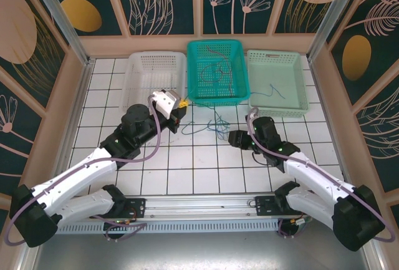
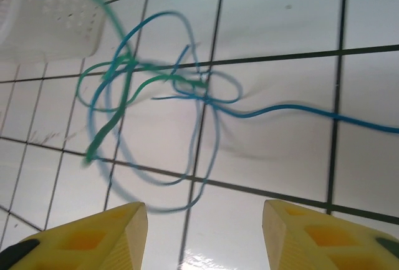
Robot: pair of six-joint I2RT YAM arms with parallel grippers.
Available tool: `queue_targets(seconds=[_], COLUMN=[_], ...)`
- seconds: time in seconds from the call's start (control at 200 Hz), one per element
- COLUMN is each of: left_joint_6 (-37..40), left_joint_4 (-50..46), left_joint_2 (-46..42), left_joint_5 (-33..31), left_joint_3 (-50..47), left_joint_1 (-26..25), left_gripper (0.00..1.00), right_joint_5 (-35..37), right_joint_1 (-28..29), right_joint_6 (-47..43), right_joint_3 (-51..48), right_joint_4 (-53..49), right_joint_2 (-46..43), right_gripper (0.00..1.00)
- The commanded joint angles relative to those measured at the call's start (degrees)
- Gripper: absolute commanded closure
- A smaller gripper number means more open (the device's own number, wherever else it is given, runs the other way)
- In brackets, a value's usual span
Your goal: Untangle the cables
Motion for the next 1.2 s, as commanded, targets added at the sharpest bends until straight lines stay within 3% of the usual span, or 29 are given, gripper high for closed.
queue_targets(seconds=[0.0, 0.23, 0.48, 0.626, 0.786, 0.861, 1.196], left_joint_6=[-2.1, -3.5, -4.7, -5.2, -5.4, -5.3, -2.6], left_joint_4=[0.4, 0.6, 1.2, 2.0, 1.9, 1.3, -2.8], left_joint_2=[1.1, 2.1, 2.0, 2.0, 1.7, 1.5, 2.3], left_joint_5=[-2.2, 0.1, 0.5, 1.2, 0.6, -0.9, -6.8], left_joint_3=[2.4, 3.3, 3.5, 3.6, 3.4, 3.4, 3.8], left_joint_1=[0.1, 0.0, 0.0, 0.0, 0.0, 0.1, 0.1], left_gripper=[1.0, 1.0, 1.0, 1.0, 1.0, 1.0, 1.0], right_joint_5=[1.7, 9.1, 11.1, 12.1, 13.6, 13.5, 16.9], right_joint_1=[3.2, 6.8, 6.9, 7.5, 8.5, 8.7, 8.7], right_joint_6=[1.3, -0.3, -1.4, -1.0, -0.8, -0.9, 1.3], right_joint_3=[-0.1, -0.2, 4.1, 5.1, 5.8, 4.9, 0.0], right_joint_4=[2.2, 6.0, 8.7, 14.3, 14.3, 13.0, 2.3], right_joint_2=[-2.2, 1.3, 13.9, 19.0, 19.9, 18.0, -5.5], right_gripper=[0.44, 0.34, 0.34, 0.47, 0.87, 0.99, 1.0])
